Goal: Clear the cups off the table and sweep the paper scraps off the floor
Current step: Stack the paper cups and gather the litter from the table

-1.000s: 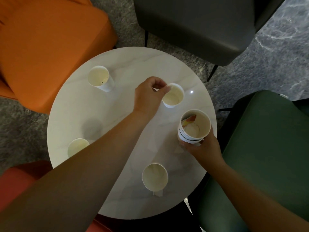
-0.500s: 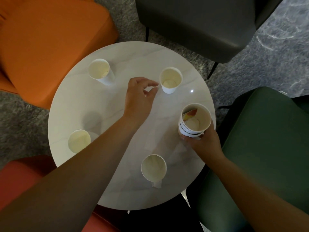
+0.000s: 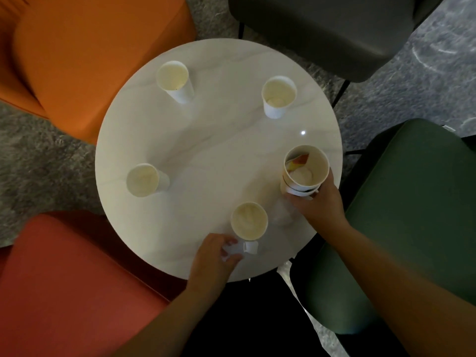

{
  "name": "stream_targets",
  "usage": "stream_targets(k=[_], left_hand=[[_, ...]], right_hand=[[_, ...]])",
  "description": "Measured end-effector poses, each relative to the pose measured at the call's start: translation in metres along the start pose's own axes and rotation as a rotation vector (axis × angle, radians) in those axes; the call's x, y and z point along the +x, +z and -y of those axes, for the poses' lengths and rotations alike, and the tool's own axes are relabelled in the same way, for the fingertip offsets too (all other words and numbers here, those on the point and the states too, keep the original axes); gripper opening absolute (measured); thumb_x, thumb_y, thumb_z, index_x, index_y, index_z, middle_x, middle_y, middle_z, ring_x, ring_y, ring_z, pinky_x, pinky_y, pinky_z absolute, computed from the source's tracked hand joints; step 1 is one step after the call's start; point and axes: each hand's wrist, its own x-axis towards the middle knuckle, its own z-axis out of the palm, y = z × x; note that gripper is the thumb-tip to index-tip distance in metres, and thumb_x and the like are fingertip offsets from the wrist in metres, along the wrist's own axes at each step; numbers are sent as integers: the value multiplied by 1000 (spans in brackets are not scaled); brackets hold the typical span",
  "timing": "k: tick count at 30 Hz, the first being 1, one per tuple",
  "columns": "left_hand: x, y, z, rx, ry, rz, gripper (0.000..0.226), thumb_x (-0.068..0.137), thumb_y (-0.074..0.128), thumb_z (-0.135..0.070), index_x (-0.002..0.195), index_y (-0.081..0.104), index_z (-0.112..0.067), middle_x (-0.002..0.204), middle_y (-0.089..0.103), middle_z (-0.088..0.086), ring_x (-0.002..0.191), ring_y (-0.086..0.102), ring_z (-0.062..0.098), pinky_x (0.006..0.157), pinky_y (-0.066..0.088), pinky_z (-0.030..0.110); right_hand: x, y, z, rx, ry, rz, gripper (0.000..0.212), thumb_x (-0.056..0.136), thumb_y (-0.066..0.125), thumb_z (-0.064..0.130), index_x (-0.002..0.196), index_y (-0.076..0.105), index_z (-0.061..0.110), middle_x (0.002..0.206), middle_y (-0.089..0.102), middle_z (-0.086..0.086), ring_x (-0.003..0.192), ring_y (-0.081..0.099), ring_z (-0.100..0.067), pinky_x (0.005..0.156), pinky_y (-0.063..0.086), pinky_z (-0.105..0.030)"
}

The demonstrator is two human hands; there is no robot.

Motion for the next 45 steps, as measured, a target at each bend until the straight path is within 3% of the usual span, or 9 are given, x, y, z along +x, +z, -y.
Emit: stream_targets(k=[6,13,20,23,28,32,36,41,45], left_hand=[[3,31,3,106,16,-76,44,73,81,-32,108,60,-17,106,48,-6,95,54,16,78,44,28],[8,35,6,168,71,-126,27,76,78,-32,99,66,-22,99,38,-15,81,46,5,64,31,21],[-8,5,6,-127,-123,-163,11,81,73,-29,78,63,-30,79,64,-11,76,60,9,70,48,27],[-18,-17,-10,-245,-77,-283,17,82,74,-22,75,62,-31,73,62,-12,67,55,4,62,42,12],[-16,-33,-49,-358,51,-322,16,80,77,-20,76,62,-26,73,59,-11,61,50,3,59,40,10],[0,-27,-55,-236,90,-267,27,76,80,-27,92,60,-32,99,50,-16,70,53,9,67,43,11],[12,-24,-51,-167,10,-237,41,79,77,-31,112,53,-36,104,43,-16,73,54,6,64,40,10],[30,-27,-49,-86,-4,-224,12,86,68,-23,99,67,-25,98,60,-6,75,58,5,59,38,2],[35,-48,-48,-101,-25,-304,8,87,65,-20,92,70,-22,93,65,-5,78,58,5,63,37,1]], right_hand=[[-7,5,-10,-33,-18,-8,83,65,86,25,134,41,26,124,59,5,113,58,-17,94,48,-34],[-10,8,-9,-46,-14,-35,81,67,86,23,133,40,25,114,55,12,105,53,-7,86,41,-23],[-12,12,-8,-53,4,-30,83,66,87,26,133,38,29,111,54,16,101,53,-6,78,39,-13],[-14,13,-4,-65,21,-34,82,67,86,31,133,39,29,107,53,18,98,53,-6,74,37,-9],[-16,12,3,-28,55,-50,79,67,86,33,131,41,35,108,57,18,100,56,-8,84,44,-25],[-15,14,6,-29,58,-51,77,66,86,33,129,41,36,104,57,23,99,57,-7,83,44,-23],[-15,17,8,-41,59,-54,77,67,86,30,130,41,32,99,53,25,96,55,-6,76,39,-14],[-15,23,10,-52,62,-34,80,65,87,30,130,40,34,107,55,19,100,56,-10,87,47,-29],[-15,29,17,-82,35,-30,80,67,86,28,132,41,27,111,55,14,100,55,-12,90,47,-31]])
